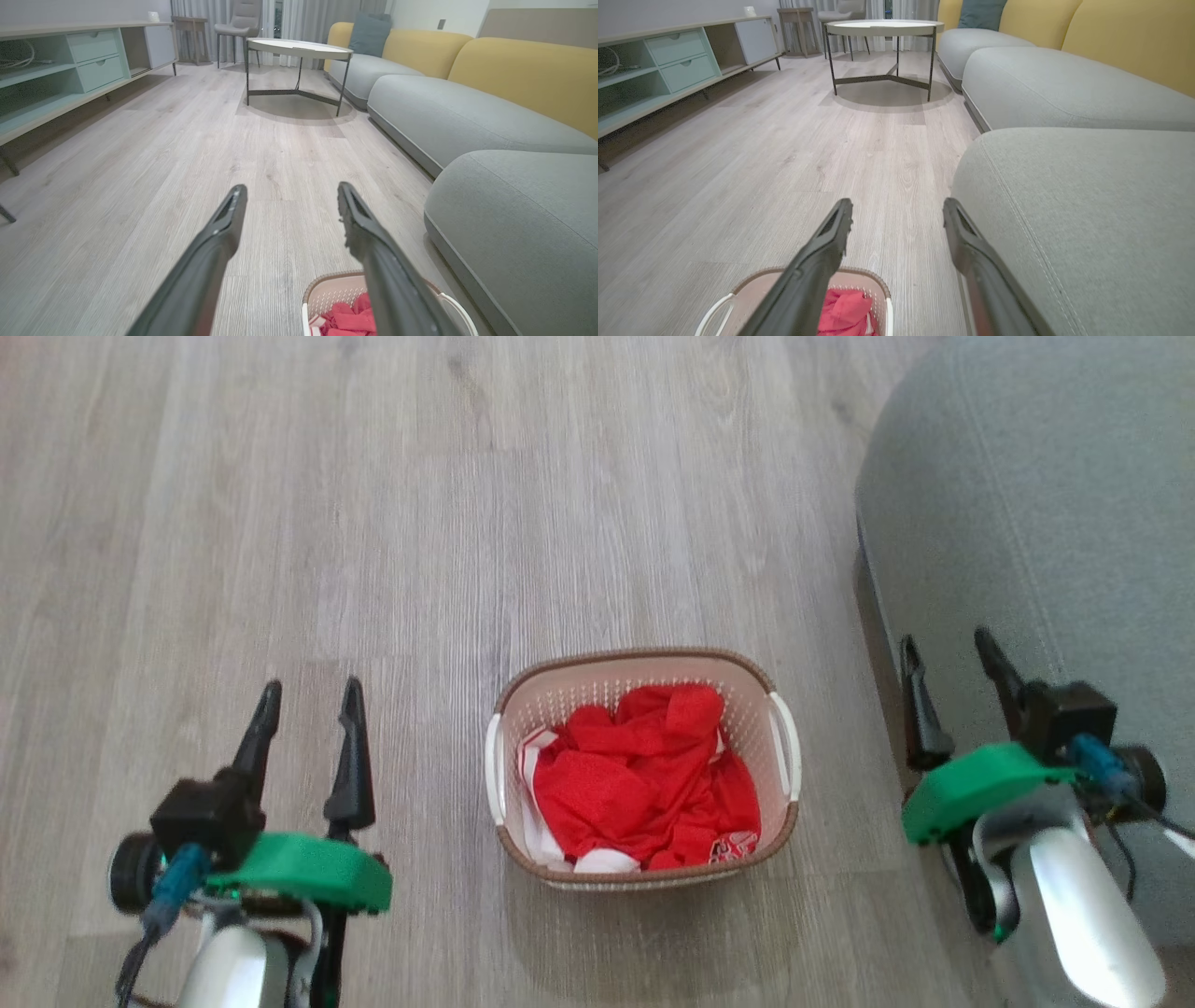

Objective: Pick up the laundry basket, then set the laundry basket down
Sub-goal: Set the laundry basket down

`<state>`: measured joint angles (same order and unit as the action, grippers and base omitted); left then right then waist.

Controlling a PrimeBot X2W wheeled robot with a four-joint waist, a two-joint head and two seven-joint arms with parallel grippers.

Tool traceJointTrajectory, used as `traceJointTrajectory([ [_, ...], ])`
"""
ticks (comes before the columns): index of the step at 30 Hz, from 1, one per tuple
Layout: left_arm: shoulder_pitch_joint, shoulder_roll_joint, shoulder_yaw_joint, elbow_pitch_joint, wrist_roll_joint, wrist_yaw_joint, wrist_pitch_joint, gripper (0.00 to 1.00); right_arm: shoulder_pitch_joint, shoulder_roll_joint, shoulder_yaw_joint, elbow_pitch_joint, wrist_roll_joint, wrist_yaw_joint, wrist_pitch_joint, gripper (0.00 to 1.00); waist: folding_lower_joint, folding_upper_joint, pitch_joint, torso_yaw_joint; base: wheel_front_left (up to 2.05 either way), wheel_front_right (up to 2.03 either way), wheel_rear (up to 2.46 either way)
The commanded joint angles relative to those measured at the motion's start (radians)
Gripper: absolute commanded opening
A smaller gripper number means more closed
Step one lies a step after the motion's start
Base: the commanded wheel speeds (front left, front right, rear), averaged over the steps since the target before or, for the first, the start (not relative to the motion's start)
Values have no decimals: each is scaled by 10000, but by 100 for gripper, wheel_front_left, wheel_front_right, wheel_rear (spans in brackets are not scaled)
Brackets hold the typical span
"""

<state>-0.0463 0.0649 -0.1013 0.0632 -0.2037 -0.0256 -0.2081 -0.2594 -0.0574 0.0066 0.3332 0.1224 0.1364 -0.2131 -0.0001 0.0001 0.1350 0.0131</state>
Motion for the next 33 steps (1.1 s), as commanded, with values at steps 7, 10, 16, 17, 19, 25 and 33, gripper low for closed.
traceJointTrajectory([
  [7, 838, 276, 240, -1424, 78, 231, 593, 100, 719, 72, 185, -1324, -207, -57, 570, 100, 1, -1, -652, -48, 0, 0, 0],
  [10, 1175, 295, 168, -1712, 96, 291, 804, 100, 1097, 72, 128, -1726, -211, -57, 789, 100, 1, -1, -864, -39, 0, 0, 0],
  [16, 1611, 315, 75, -2042, 108, 375, 1015, 100, 1639, 72, 90, -2264, -190, -57, 1107, 100, 1, -1, -1130, -10, 0, 0, 0],
  [17, 1673, 321, 57, -2076, 111, 387, 1045, 100, 1735, 72, 77, -2341, -190, -57, 1159, 100, 1, -1, -1185, 7, 0, 0, 0],
  [19, 1784, 319, 22, -2122, 98, 408, 1088, 100, 1915, 72, 57, -2490, -177, -57, 1233, 100, 1, -1, -1310, 44, 0, 0, 0],
  [25, 2053, 329, -23, -2240, 55, 495, 1218, 100, 2245, 72, 46, -2915, -104, -57, 1426, 100, 1, -1, -1479, 87, 0, 0, 0],
  [33, 2097, 352, -14, -2307, -38, 577, 1283, 100, 2298, 72, 27, -3196, -112, -57, 1555, 100, 1, -1, -1460, 142, 0, 0, 0],
])
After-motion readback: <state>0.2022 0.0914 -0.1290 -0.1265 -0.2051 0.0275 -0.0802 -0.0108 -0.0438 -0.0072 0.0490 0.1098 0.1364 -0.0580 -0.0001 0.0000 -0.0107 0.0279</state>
